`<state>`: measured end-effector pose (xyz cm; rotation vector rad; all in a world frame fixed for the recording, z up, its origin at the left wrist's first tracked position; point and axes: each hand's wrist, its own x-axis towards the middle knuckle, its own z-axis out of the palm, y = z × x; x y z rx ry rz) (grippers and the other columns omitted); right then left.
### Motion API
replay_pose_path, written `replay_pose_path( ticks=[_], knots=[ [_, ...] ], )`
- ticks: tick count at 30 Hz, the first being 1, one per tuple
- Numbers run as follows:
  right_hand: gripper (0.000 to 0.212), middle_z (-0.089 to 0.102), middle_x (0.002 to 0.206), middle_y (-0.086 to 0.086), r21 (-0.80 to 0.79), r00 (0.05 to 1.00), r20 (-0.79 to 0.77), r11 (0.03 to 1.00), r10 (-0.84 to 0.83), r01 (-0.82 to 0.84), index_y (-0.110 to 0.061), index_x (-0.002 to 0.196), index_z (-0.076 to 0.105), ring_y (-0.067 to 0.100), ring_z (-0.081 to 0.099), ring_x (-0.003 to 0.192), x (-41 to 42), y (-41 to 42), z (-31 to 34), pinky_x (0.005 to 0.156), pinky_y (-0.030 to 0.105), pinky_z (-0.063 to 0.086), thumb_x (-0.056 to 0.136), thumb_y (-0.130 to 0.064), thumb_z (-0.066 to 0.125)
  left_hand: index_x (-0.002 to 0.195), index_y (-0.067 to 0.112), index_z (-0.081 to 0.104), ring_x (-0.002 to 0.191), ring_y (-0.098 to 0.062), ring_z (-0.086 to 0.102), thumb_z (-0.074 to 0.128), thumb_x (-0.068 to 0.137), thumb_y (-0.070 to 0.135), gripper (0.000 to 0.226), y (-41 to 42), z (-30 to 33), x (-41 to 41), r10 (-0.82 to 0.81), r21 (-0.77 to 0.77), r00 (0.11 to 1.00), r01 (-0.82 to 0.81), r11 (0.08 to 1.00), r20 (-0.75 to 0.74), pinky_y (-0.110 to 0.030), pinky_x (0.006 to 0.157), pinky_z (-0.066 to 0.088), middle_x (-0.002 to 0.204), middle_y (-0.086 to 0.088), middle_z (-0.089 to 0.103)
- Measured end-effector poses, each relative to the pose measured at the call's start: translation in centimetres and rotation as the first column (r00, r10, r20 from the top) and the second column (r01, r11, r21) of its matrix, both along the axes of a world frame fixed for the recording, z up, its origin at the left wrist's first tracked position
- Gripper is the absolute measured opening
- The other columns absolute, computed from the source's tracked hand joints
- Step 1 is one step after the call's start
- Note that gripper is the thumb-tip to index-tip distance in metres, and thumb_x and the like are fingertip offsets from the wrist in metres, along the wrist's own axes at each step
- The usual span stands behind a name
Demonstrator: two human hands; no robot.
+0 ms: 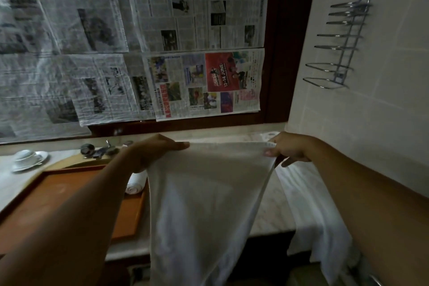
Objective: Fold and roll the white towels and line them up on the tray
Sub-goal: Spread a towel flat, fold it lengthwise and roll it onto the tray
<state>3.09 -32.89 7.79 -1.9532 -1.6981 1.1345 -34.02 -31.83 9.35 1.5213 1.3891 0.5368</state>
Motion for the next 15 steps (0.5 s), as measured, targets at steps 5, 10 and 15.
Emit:
replay_pose_path(
  ticks=[5,10,15],
  knots=[
    [0.017,0.075,0.102,0.007,-0.141,0.996,0.028,0.987,0.087,-0.082,-0.014,0.113,0.068,0.02,0.073,0.085,-0.2,0.2,-1.4,0.089,0.04,0.054,0.097,-0.014,0.062,0.111,-0.007,0.068,0.105,-0.042,0.067,0.088,0.063,0.014,0.056,-0.2,-0.5,-1.1,-0.177,-0.206,0.977,0.15,0.967,-0.119,-0.055,0.1,0.051,0.108,-0.023,0.072],
    [0.017,0.074,0.097,0.011,-0.225,0.991,0.034,0.967,0.132,-0.121,-0.012,0.112,0.067,0.023,0.07,0.081,-0.7,0.9,-1.7,0.085,0.04,0.055,0.096,-0.012,0.061,0.114,-0.01,0.063,0.093,-0.034,0.069,0.089,0.067,0.025,0.064,1.2,-1.4,-2.0,-0.245,-0.239,0.92,0.174,0.955,-0.305,-0.043,0.08,0.058,0.112,-0.028,0.068],
    [0.015,0.07,0.096,0.01,-0.234,0.971,0.166,0.964,0.171,-0.13,-0.012,0.111,0.067,0.019,0.069,0.075,-1.6,2.3,-1.1,0.067,0.03,0.053,0.097,-0.012,0.06,0.101,0.011,0.069,0.102,-0.028,0.063,0.08,0.083,0.016,0.022,2.4,-1.7,-1.8,-0.293,-0.301,0.844,0.167,0.939,-0.448,-0.039,0.08,0.058,0.112,-0.013,0.067]
  ],
)
